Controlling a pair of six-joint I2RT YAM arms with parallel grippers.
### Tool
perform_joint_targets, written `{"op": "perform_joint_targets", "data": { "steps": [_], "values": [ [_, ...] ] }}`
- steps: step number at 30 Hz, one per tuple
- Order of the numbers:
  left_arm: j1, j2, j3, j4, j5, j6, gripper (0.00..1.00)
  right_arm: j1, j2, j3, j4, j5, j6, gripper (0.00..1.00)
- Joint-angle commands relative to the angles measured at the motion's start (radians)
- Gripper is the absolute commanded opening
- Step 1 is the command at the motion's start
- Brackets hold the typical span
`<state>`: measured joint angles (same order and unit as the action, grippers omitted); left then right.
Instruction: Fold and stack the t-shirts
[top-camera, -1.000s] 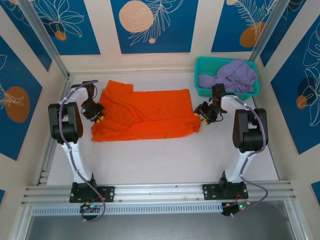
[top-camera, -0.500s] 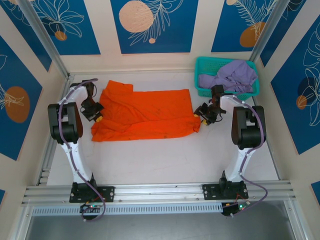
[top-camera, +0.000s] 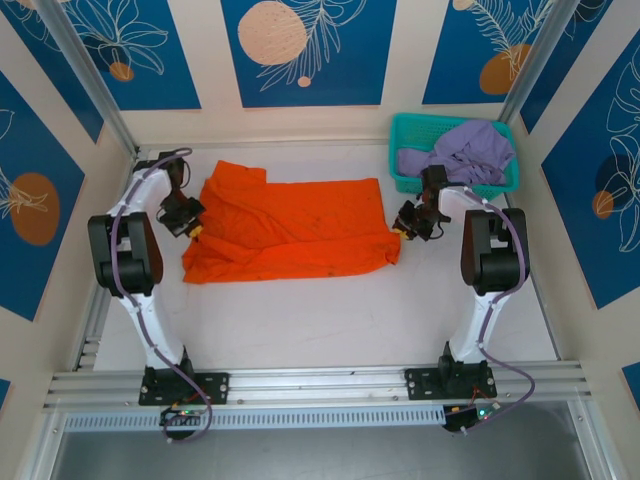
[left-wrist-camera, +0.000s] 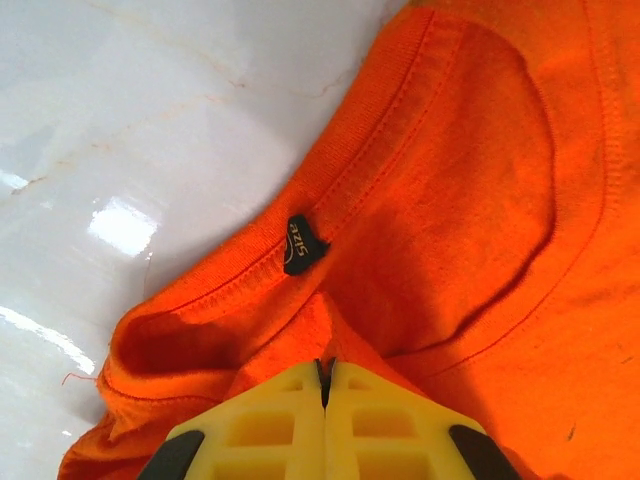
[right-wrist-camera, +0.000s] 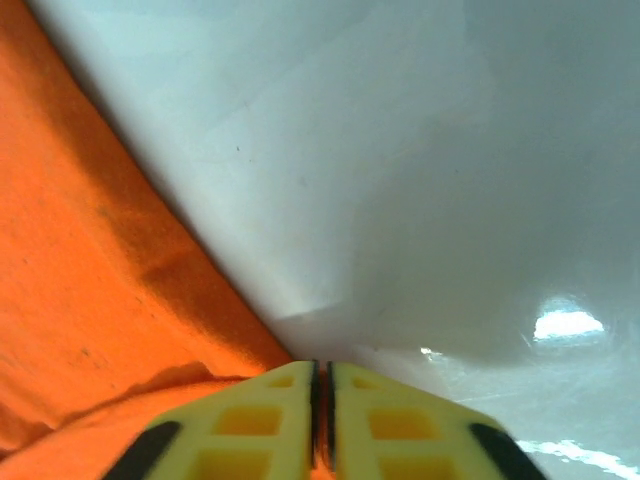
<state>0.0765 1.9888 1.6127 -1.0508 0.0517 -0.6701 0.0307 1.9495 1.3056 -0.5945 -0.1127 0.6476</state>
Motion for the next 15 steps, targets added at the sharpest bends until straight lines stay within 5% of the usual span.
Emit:
{"op": "perform_joint_targets", "data": {
  "steps": [1, 10, 15],
  "values": [
    [-0.014, -0.08, 0.009, -0.021, 0.008, -0.001, 0.0, -0.002, -0.007, 0.046, -0.027, -0.013, -0.01, 0.08],
    [-0.032, -0.354, 0.113, 0.109, 0.001, -0.113, 0.0, 0.031, -0.256, 0.163, 0.003, -0.076, 0.026, 0.02],
    [-0.031, -0.257, 0.603, 0.121, 0.067, -0.085, 0.0, 0.037, -0.238, 0.497, -0.018, -0.116, 0.026, 0.0]
  ]
}}
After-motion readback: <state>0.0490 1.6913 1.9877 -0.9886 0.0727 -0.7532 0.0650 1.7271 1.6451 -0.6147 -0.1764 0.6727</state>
